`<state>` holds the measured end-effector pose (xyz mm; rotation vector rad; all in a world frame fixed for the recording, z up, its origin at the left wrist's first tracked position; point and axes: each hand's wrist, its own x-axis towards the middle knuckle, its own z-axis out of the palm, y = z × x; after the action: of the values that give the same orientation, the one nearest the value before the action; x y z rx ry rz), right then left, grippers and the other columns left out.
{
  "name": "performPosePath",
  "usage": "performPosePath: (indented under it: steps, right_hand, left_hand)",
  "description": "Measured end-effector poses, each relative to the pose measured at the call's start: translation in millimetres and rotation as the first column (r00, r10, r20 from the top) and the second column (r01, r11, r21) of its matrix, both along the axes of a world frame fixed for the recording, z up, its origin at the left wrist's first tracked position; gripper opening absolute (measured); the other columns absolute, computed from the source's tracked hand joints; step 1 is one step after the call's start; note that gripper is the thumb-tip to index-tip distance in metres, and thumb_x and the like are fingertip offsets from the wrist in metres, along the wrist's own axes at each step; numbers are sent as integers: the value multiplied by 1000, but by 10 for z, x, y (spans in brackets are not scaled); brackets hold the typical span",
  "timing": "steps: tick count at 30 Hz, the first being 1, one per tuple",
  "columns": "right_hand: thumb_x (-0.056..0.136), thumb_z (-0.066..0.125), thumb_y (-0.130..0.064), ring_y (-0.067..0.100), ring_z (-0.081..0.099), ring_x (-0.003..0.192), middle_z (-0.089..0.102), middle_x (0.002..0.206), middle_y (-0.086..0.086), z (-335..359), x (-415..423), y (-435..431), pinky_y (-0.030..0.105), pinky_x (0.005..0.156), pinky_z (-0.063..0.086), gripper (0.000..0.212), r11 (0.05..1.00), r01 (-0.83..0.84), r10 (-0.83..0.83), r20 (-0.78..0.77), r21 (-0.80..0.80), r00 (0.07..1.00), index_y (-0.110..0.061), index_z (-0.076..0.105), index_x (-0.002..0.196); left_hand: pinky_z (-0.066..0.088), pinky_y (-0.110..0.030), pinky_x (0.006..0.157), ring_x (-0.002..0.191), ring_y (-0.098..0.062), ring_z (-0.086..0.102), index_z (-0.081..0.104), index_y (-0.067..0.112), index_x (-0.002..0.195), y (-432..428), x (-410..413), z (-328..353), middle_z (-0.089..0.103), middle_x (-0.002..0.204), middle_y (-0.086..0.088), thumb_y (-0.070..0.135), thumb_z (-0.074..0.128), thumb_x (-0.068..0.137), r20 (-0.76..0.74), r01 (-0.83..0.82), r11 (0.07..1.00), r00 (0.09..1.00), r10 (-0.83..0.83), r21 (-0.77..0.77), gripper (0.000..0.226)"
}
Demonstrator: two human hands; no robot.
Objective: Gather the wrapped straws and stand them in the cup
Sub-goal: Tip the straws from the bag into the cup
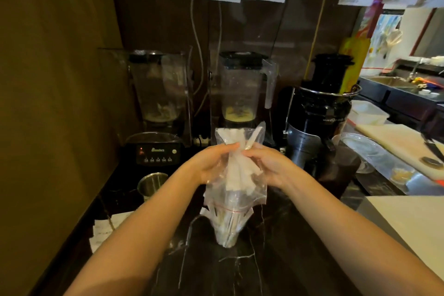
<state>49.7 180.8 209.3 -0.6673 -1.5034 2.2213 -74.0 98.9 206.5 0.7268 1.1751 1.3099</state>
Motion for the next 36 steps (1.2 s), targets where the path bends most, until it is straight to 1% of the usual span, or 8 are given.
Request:
performPosePath:
  steps: [4,10,13,17,21,28,33,36]
  right_hand:
    - [81,56,3,26,65,94,66,106,14,42,-165,43,39,83,55,39,962,61,-77,50,266,996,-10,55,118]
    - [82,61,-9,19,63,103,65,114,5,-14,-217,21,41,90,52,33,851,108,-111,-25,514,993,-35,55,102]
    - [84,57,-6,17,60,109,62,119,3,-107,-228,-3,38,92,51,43,837,112,-90,-66,535,994,-40,52,110]
    - [85,56,-5,20,57,114,59,124,9,-252,-234,-48,43,97,48,49,824,125,-106,-67,552,992,-22,45,130]
    - [84,58,-6,20,57,112,59,121,8,-314,-226,-88,38,94,49,50,803,140,-124,-68,580,990,-32,44,125]
    - [86,53,-1,5,59,101,63,106,0,-312,-135,-83,16,79,52,53,801,153,-129,-84,578,988,-25,38,130]
    - [88,51,-4,8,59,102,63,106,-2,-266,-97,-76,26,87,48,48,787,174,-153,-86,591,984,-22,38,131]
    - [90,48,-5,5,61,98,63,103,-7,-237,-67,-73,22,80,52,44,778,198,-169,-105,596,980,-22,40,129]
  left_hand:
    - [52,-39,88,100,-27,62,50,7,122,79,-128,36,62,113,-16,13,55,85,-181,-13,995,983,31,96,38]
    - [53,-36,85,102,-25,63,52,12,119,98,-242,37,63,115,-12,9,59,81,-267,-39,976,959,96,212,38]
    - [52,-35,86,104,-24,62,53,13,117,62,-260,-21,63,113,-10,4,58,80,-263,-36,968,959,103,247,38]
    - [54,-30,83,103,-21,62,56,18,109,3,-268,-129,63,109,-7,0,57,80,-242,-27,968,966,89,251,34]
    - [53,-29,82,103,-21,61,56,19,112,-40,-283,-211,63,110,-7,1,59,79,-259,-15,968,962,83,252,37]
    - [41,-39,98,113,-22,55,58,28,107,-74,-320,-237,62,114,-4,1,55,82,-337,-11,976,938,86,219,37]
    - [43,-37,96,109,-16,58,58,26,107,-78,-304,-184,63,113,-1,8,49,88,-386,-3,979,919,83,204,28]
    - [45,-36,94,108,-17,59,59,22,109,-73,-310,-116,64,112,-2,11,46,90,-414,-11,978,905,98,207,25]
